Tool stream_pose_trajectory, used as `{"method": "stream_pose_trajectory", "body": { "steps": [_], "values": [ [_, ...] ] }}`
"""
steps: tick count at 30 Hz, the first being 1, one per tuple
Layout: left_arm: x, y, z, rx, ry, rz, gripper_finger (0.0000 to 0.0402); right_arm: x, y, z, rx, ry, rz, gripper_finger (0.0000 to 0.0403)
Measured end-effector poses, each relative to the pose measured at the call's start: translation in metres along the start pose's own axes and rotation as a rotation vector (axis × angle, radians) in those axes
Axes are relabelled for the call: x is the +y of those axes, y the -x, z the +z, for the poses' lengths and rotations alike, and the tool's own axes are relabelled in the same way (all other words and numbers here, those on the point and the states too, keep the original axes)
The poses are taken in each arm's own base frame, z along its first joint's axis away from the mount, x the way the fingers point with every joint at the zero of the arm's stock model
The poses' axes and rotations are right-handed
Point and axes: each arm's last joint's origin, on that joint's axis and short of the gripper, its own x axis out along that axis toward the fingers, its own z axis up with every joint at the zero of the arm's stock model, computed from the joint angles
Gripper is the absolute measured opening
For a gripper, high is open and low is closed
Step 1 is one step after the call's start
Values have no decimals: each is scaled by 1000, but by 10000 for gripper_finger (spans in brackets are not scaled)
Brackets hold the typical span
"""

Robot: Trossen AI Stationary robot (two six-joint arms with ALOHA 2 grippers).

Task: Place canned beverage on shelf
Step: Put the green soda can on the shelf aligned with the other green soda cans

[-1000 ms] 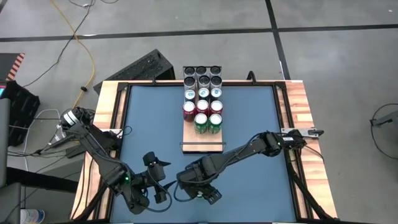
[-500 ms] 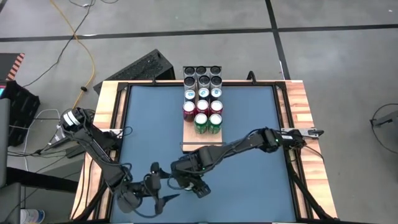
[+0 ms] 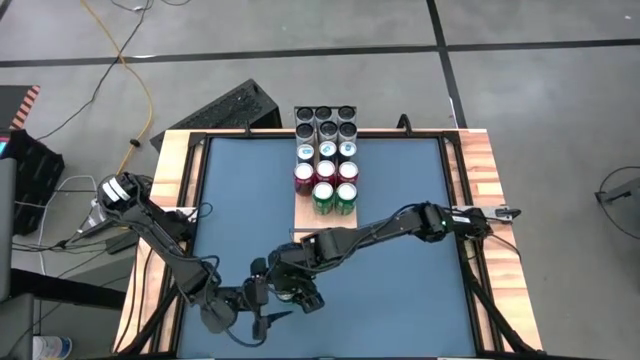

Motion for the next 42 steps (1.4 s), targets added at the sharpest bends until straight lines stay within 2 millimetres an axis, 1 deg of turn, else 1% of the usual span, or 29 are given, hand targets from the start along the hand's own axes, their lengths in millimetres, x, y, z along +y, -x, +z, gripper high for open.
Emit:
{"method": "stream_pose_trajectory", "body": {
  "steps": [6,9,11,15,19,23,27,31,34,36,39,40,42],
  "values": [
    [0,-13,-18,57,-30,27,300,-3,0,-4,36,-6,-9,311],
    [-4,-19,-27,68,-4,24,284,-2,-1,-8,72,-11,-4,311],
    [-7,-23,-32,64,6,20,274,-3,0,-7,64,0,-8,310],
    [-10,-25,-35,48,29,13,264,-3,0,-7,72,24,-15,311],
    [-10,-25,-34,36,45,22,261,-6,1,-8,79,12,-17,311],
    [-10,-25,-34,39,55,15,261,-5,10,-8,86,9,-17,311],
    [-9,-27,-34,63,73,-10,261,-6,30,-4,57,6,-29,311],
    [-7,-30,-33,64,84,-12,261,-5,55,0,23,0,-53,311],
    [-6,-31,-31,46,89,-3,261,-1,88,3,-12,-8,-86,311],
    [-5,-31,-31,46,85,1,261,5,120,6,-76,-18,-114,311],
    [-4,-33,-29,43,96,6,261,14,161,7,-147,-52,-128,311],
    [-4,-34,-28,35,104,6,261,17,172,7,-171,-66,-127,311],
    [-4,-34,-25,11,109,-5,261,25,190,6,-208,-94,-138,311]
  ]
}}
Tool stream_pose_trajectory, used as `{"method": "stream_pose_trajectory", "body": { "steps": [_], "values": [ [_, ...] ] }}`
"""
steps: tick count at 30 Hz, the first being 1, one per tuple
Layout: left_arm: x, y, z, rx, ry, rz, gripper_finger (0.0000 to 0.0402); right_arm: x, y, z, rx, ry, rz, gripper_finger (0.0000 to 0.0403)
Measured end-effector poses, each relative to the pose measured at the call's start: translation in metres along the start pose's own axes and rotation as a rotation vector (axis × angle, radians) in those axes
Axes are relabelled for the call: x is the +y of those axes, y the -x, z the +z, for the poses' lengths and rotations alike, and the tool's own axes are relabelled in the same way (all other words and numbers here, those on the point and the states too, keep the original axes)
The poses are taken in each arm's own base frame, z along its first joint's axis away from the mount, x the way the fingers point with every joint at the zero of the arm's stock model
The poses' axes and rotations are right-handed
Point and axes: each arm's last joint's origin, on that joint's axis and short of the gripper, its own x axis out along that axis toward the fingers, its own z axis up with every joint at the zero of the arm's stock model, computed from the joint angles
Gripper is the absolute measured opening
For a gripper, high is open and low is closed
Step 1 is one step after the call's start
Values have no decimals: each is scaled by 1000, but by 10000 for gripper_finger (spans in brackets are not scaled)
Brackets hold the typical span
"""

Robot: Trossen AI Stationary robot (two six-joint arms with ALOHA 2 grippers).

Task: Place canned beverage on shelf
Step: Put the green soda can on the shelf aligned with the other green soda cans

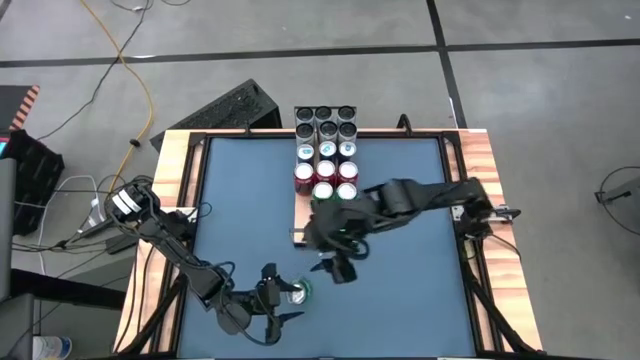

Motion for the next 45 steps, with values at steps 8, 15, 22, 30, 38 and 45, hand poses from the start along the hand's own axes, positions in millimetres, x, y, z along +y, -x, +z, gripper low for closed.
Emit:
{"method": "stream_pose_trajectory", "body": {
  "steps": [8,15,22,30,38,45],
  "values": [
    [-3,7,24,-48,-33,7,261,38,50,-5,-31,3,-74,311],
    [-6,7,34,-77,-12,31,261,84,52,-26,77,-140,-184,311],
    [-13,16,66,-17,-50,178,261,135,14,-43,-14,-365,-475,311],
    [-11,39,98,215,-139,249,261,150,-68,-56,78,-483,-452,311],
    [13,50,33,228,-179,393,257,146,-66,-51,33,-534,-447,311],
    [34,32,-7,150,-61,237,239,145,-69,-49,22,-541,-442,311]
  ]
}}
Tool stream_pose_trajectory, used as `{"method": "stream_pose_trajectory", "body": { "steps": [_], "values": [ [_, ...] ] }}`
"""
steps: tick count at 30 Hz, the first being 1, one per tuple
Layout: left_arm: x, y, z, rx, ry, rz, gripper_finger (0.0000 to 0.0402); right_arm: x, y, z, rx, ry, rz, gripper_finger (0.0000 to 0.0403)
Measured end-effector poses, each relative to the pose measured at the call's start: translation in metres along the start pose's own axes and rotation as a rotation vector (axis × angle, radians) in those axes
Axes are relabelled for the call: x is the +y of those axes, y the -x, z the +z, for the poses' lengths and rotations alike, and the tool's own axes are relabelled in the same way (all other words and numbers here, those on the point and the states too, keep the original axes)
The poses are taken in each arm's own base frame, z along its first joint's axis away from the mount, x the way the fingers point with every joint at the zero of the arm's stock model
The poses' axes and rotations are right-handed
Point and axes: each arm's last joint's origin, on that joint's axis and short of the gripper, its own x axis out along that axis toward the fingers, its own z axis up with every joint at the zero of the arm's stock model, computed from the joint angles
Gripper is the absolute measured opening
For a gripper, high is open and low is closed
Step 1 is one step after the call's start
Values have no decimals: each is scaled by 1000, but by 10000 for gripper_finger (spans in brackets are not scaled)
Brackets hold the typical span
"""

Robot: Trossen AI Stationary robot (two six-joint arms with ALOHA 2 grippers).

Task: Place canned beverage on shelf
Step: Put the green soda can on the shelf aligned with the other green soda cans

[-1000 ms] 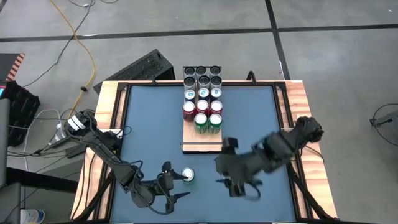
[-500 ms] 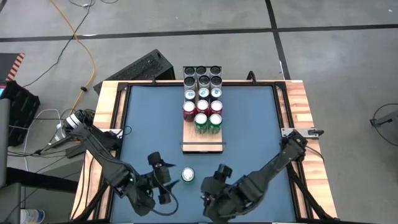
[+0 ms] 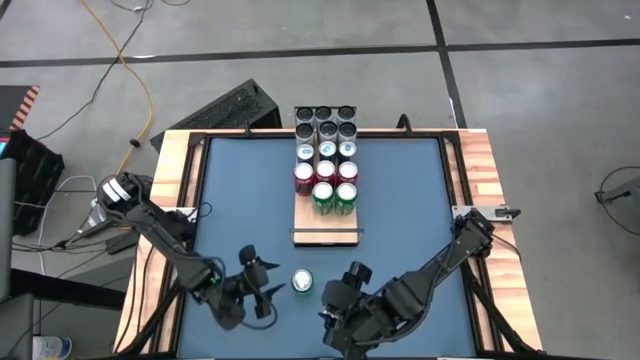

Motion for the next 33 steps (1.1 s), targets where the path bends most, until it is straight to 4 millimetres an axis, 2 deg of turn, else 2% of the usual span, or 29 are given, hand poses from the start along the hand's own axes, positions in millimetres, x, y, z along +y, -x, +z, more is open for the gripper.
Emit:
{"method": "stream_pose_trajectory", "body": {
  "steps": [4,7,13,24,29,33],
  "values": [
    [14,-14,-3,-9,36,61,221,-1,-1,1,2,-14,-4,311],
    [18,-19,0,-12,35,70,208,0,0,0,10,-16,4,311],
    [13,-21,6,-16,74,-7,195,1,1,-2,23,-7,8,311],
    [6,-13,1,11,232,-59,195,1,1,-2,22,50,9,311],
    [-1,-17,-4,-1,272,-79,194,0,-1,2,10,192,20,311],
    [-8,-27,-12,8,277,-108,194,-6,-7,10,20,208,14,311]
  ]
}}
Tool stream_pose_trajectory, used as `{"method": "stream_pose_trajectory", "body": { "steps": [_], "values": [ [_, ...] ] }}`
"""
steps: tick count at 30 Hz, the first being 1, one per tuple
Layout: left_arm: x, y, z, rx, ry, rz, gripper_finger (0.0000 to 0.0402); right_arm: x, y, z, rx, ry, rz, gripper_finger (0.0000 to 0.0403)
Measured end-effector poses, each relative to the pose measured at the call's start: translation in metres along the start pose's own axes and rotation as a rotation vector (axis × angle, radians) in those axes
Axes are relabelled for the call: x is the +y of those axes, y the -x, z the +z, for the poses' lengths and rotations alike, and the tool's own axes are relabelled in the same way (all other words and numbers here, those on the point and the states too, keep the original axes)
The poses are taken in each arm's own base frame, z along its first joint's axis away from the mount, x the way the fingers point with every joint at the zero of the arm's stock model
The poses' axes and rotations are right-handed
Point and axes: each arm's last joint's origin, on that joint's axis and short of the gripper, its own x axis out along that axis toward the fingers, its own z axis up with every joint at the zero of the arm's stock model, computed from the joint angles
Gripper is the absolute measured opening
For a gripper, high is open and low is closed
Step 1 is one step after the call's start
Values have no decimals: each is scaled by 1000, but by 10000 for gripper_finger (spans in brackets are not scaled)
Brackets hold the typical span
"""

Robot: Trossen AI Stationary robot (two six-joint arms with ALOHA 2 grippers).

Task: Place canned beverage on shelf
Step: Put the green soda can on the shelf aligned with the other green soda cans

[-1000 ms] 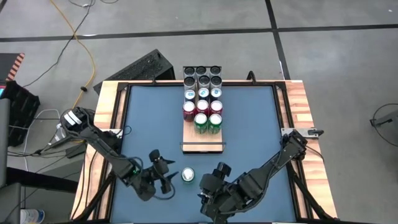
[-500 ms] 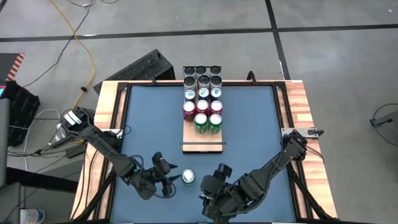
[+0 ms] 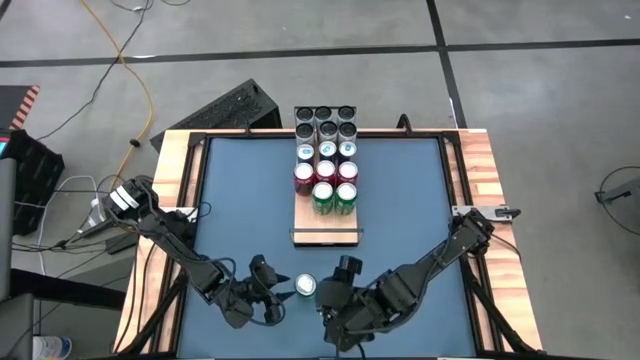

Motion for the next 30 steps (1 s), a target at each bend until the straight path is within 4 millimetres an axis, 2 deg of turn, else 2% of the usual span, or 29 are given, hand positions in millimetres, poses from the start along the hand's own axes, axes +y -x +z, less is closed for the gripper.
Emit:
{"method": "stream_pose_trajectory", "body": {
  "steps": [7,12,16,21,30],
  "values": [
    [-10,-5,-4,7,16,-23,194,-5,-8,6,15,-13,21,311],
    [-14,-8,-2,4,-4,-34,194,-9,-20,9,37,78,60,311],
    [-15,-7,-2,-2,-3,-34,194,-14,-30,22,10,191,148,311],
    [-15,-7,-2,-2,14,-37,194,-29,-38,37,-27,180,151,312],
    [-19,-6,-1,-3,32,-79,194,-39,-44,43,5,210,204,328]
  ]
}}
